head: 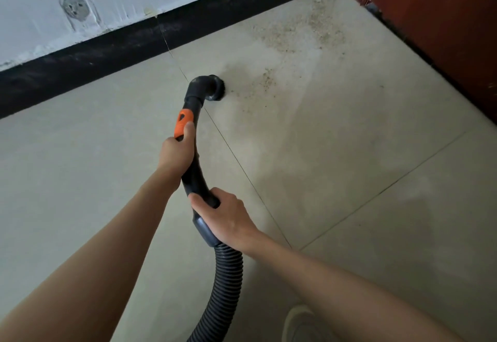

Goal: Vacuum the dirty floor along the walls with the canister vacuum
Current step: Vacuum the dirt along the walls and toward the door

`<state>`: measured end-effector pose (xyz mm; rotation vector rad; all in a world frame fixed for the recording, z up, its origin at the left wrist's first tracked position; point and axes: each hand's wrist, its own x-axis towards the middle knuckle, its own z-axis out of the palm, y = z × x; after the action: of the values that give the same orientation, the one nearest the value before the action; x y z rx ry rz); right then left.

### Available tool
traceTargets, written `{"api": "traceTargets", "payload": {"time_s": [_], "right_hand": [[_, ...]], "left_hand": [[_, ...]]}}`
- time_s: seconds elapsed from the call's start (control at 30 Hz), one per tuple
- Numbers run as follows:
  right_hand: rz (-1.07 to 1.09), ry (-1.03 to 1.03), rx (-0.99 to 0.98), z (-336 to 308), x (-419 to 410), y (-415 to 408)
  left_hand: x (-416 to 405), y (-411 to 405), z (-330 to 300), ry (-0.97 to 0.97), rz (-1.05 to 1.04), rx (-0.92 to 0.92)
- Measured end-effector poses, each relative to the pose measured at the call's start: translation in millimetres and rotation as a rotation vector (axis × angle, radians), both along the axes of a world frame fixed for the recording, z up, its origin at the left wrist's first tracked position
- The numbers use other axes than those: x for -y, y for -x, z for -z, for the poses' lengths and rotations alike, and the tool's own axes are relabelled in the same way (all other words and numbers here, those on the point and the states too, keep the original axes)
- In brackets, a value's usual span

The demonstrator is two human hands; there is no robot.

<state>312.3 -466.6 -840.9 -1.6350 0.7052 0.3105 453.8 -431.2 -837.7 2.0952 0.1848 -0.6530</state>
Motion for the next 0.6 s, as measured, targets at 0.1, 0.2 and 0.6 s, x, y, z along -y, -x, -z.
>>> {"api": "traceTargets", "payload": {"time_s": [0.1, 0.2, 0.6], "right_hand": [[0.020, -0.017, 0.002, 0, -3, 13], [0.059, -0.052, 0.008, 1, -2, 22], [0.224, -0.094, 0.048, 3, 23, 17]], "left_hand": [[-3, 12, 3, -0.007, -0.012, 0.001], [3, 18, 5, -0.028, 0.020, 0.013], [45, 11, 5, -0.062, 0.134, 0.011]]}}
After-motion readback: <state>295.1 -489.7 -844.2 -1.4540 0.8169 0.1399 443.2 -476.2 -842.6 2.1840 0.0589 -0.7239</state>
